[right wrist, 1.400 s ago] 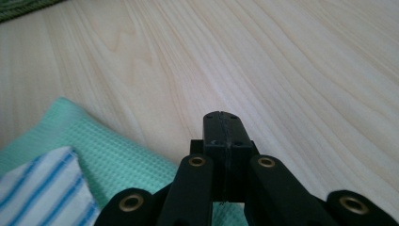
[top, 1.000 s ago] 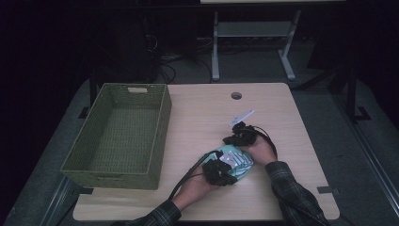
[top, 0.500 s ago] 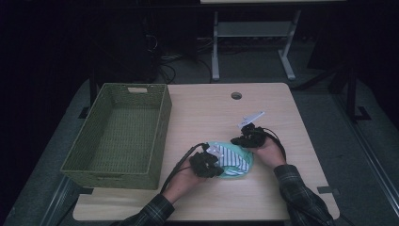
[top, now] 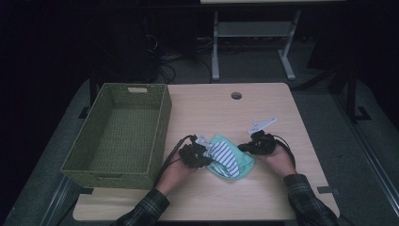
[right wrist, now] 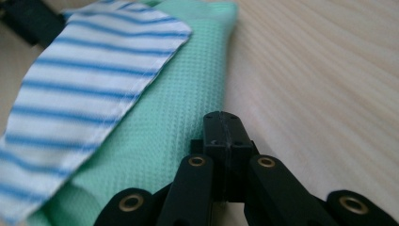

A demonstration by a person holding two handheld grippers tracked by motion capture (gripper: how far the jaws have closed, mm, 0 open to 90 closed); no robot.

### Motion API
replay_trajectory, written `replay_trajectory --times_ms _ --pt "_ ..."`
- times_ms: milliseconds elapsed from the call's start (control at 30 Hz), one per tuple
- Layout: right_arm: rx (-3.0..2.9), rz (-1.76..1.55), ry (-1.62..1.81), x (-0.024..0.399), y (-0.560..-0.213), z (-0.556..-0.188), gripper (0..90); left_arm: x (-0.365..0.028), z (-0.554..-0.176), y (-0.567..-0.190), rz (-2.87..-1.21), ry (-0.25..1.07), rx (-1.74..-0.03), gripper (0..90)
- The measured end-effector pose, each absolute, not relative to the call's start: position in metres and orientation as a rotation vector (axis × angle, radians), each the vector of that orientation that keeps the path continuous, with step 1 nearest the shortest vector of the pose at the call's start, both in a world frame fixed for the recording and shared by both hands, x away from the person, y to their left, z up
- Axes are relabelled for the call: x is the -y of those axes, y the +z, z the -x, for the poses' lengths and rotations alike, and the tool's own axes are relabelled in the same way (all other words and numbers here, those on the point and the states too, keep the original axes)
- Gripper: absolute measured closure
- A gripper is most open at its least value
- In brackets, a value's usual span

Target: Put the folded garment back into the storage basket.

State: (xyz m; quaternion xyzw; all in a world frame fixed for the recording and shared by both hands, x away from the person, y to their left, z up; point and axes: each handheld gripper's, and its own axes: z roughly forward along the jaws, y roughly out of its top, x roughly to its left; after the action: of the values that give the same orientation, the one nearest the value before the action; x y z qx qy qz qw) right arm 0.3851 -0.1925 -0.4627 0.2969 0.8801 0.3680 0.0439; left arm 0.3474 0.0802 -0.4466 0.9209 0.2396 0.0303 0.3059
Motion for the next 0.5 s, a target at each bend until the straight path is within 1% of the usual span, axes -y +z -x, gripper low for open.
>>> replay_trajectory --times_ms 200,500 --pt "-2.704 -0.890 1.124 0.195 -0.462 -0.370 89.9 -0.076 -0.358 -0.448 -2.444 0.118 -0.642 89.7" --pt "-2.720 -0.882 1.151 0.200 -0.460 -0.350 89.9 -0.071 -0.374 -0.447 -2.423 0.130 -0.663 89.7"
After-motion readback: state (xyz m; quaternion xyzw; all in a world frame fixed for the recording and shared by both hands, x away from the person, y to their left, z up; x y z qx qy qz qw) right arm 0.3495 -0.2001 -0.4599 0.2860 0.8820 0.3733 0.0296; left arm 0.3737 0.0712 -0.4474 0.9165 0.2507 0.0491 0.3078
